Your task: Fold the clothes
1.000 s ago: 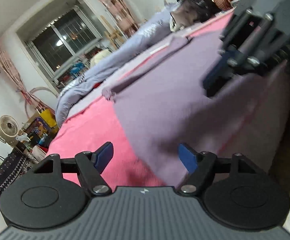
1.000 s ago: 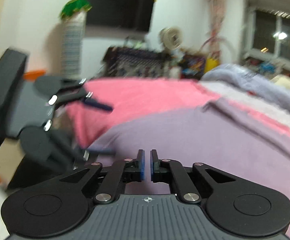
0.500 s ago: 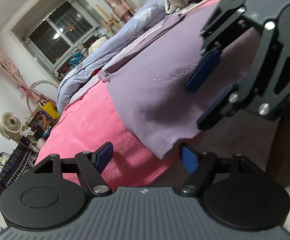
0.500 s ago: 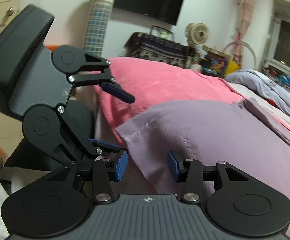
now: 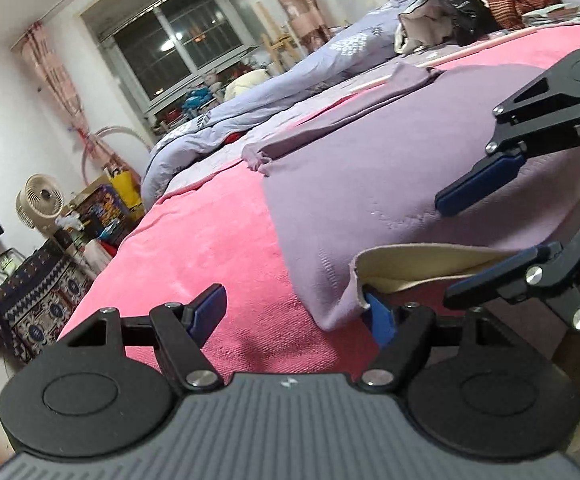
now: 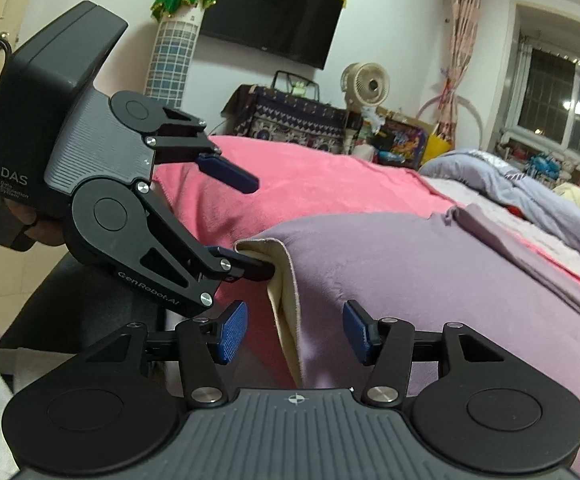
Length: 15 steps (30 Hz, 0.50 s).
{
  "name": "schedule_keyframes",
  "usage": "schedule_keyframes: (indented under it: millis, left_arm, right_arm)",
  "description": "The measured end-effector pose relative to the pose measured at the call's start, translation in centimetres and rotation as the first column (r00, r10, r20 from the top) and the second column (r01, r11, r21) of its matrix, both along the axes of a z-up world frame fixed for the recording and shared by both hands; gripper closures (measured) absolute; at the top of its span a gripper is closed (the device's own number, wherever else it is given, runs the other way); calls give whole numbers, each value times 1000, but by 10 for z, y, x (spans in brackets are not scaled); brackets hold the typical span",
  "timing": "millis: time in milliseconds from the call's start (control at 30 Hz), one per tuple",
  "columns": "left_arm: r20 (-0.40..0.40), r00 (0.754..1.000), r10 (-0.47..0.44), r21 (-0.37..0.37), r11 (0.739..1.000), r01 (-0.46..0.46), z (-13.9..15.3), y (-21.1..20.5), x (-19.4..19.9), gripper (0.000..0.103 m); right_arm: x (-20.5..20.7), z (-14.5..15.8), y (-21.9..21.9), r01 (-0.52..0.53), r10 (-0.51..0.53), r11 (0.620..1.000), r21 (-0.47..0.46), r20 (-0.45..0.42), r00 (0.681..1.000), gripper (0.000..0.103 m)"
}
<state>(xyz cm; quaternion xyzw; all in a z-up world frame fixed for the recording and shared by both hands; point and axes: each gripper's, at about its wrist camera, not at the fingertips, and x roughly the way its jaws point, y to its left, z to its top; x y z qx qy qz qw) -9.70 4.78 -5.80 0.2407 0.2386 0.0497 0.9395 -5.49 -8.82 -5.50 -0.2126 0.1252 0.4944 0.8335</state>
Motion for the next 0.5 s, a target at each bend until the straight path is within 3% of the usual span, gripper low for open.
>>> schedule_keyframes:
  millis: [267,333,400,500]
  left_arm:
    - [5,1000,23,-96,995,-22,13,9,5,26]
    - [6,1000,26,-118,993,-25,16,12,6,26]
    - [11,1000,18,-125,992,-16,19,14,6,26]
    - [22,999,-41,-82,996,42,21,11,-1,26]
  right_arm:
    - [-1,-9,8,11,-6,999,-51,86,996,50]
    - [-1,-11,10,25,-19,998,-61,101,995,63]
    - [2,-12,12,37,-30,997,-67,97,995,94]
    - [11,-7,10,40,-37,998,-42,55,998,97]
